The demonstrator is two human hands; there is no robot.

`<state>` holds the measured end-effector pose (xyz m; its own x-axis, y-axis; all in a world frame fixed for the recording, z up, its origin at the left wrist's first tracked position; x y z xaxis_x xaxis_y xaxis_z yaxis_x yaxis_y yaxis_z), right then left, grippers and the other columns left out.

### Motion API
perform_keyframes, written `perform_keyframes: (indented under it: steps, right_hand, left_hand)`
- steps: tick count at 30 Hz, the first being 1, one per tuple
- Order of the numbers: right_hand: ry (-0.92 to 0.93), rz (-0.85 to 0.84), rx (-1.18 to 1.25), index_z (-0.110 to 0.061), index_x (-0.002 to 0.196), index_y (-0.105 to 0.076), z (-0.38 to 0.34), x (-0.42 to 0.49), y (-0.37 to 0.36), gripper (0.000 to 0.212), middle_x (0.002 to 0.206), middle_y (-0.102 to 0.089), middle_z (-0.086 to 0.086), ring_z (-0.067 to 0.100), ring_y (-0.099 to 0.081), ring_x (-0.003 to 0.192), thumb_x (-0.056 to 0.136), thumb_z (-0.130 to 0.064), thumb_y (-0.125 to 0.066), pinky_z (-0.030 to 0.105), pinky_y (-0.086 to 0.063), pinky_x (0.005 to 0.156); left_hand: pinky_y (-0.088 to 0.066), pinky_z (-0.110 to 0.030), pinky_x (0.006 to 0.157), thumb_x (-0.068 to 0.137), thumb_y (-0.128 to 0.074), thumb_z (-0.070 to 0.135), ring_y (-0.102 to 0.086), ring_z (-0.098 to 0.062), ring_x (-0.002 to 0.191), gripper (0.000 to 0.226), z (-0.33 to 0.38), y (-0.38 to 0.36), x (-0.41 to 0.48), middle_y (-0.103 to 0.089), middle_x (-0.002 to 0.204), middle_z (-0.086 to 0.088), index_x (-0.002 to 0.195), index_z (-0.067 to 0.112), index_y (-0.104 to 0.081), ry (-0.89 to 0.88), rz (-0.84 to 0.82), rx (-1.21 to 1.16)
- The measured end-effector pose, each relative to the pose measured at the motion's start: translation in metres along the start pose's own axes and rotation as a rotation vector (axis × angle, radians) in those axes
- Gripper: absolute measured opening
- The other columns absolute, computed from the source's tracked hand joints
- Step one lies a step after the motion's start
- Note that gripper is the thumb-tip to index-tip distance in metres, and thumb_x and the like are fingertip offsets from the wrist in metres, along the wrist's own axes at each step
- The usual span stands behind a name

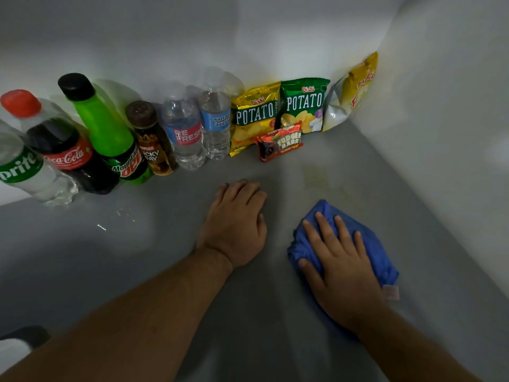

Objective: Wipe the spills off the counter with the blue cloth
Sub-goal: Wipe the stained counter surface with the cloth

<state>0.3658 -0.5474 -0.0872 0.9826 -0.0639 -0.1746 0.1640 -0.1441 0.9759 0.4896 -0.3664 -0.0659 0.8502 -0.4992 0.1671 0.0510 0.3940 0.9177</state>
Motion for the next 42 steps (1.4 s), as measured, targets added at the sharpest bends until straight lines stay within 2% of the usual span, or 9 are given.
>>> perform_keyframes:
  steps: [5,11,14,19,23,27,31,35,42]
  right_hand:
    - [0.165,-0.009,0.015,-0.048,0.162,0.001,-0.012,0.051,0.008,0.064,0.171,0.013,-0.019,0.015,0.019,0.158,0.102,-0.067,-0.005,0.049,0.007,0.128]
    - [0.006,0.023,0.042,-0.042,0.164,-0.006,0.022,0.083,0.024,0.063,0.173,0.003,-0.014,0.014,0.011,0.159,0.104,-0.061,-0.014,0.042,0.009,0.126]
    - [-0.053,0.032,0.060,-0.042,0.164,-0.005,0.023,0.062,0.019,0.064,0.173,0.007,-0.014,0.013,0.016,0.158,0.104,-0.062,-0.009,0.040,0.010,0.125]
    - [0.092,-0.026,0.009,-0.048,0.162,0.004,-0.008,0.054,0.007,0.066,0.170,0.017,-0.020,0.011,0.027,0.154,0.100,-0.064,-0.007,0.041,0.017,0.123]
    - [0.183,-0.002,0.014,-0.041,0.165,-0.006,-0.015,0.098,0.018,0.062,0.173,0.004,-0.016,0.016,0.010,0.159,0.106,-0.055,-0.017,0.044,0.006,0.128]
    - [0.024,0.049,0.072,-0.033,0.166,-0.013,0.007,0.122,0.028,0.061,0.174,-0.008,-0.008,0.018,0.000,0.160,0.108,-0.046,-0.027,0.042,0.002,0.127]
    - [-0.113,0.067,0.098,-0.033,0.166,-0.009,0.012,0.093,0.021,0.065,0.174,0.000,-0.008,0.020,0.005,0.160,0.105,-0.054,-0.013,0.046,0.001,0.128]
    - [-0.058,0.030,0.033,-0.038,0.165,-0.001,-0.009,0.081,0.013,0.071,0.171,0.011,-0.012,0.018,0.012,0.158,0.098,-0.063,-0.003,0.047,0.006,0.127]
    - [0.053,0.026,-0.006,-0.040,0.165,-0.010,0.008,0.136,0.032,0.075,0.174,-0.006,-0.009,0.022,0.000,0.160,0.096,-0.070,-0.007,0.054,-0.002,0.128]
  left_hand:
    - [-0.037,-0.054,0.119,0.093,-0.049,0.026,-0.047,-0.030,0.139,0.045,-0.001,-0.002,0.000,-0.057,0.144,-0.007,0.134,0.013,-0.060,-0.003,0.013,0.010]
    - [-0.035,-0.054,0.119,0.094,-0.051,0.027,-0.047,-0.030,0.139,0.045,-0.001,-0.001,-0.001,-0.057,0.145,-0.008,0.136,0.013,-0.059,-0.004,0.005,0.016]
    - [-0.036,-0.055,0.118,0.094,-0.047,0.028,-0.048,-0.031,0.138,0.047,-0.001,0.000,0.000,-0.058,0.144,-0.009,0.135,0.012,-0.060,-0.001,0.008,0.012]
    - [-0.038,-0.056,0.117,0.092,-0.042,0.029,-0.051,-0.032,0.135,0.049,0.000,-0.001,-0.001,-0.059,0.141,-0.010,0.134,0.011,-0.060,0.000,0.020,0.013]
    - [-0.038,-0.055,0.118,0.092,-0.040,0.029,-0.051,-0.031,0.135,0.050,0.000,0.000,-0.001,-0.060,0.140,-0.009,0.133,0.010,-0.059,0.011,0.024,0.005]
    - [-0.036,-0.055,0.120,0.092,-0.041,0.030,-0.050,-0.031,0.136,0.050,-0.001,-0.001,0.000,-0.059,0.141,-0.009,0.133,0.010,-0.060,0.020,0.010,0.004]
    - [-0.034,-0.055,0.120,0.091,-0.040,0.031,-0.048,-0.030,0.138,0.050,-0.001,-0.001,0.001,-0.057,0.142,-0.007,0.133,0.012,-0.059,0.022,-0.005,0.011]
    - [-0.035,-0.054,0.120,0.092,-0.040,0.032,-0.048,-0.029,0.137,0.050,-0.001,-0.002,0.000,-0.056,0.142,-0.006,0.134,0.013,-0.057,0.017,-0.003,0.034]
    - [-0.037,-0.055,0.119,0.093,-0.043,0.031,-0.048,-0.031,0.137,0.050,0.000,0.000,0.000,-0.057,0.143,-0.009,0.136,0.010,-0.057,0.021,-0.024,0.015]
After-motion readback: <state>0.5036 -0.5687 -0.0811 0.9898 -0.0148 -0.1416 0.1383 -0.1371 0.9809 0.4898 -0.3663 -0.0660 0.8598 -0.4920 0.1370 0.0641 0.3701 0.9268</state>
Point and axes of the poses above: each hand's wrist, its own x-axis towards the middle knuckle, its own y-axis out of the back of the hand, z = x × y, the point moved 6 cm from there along x, towards the middle knuckle
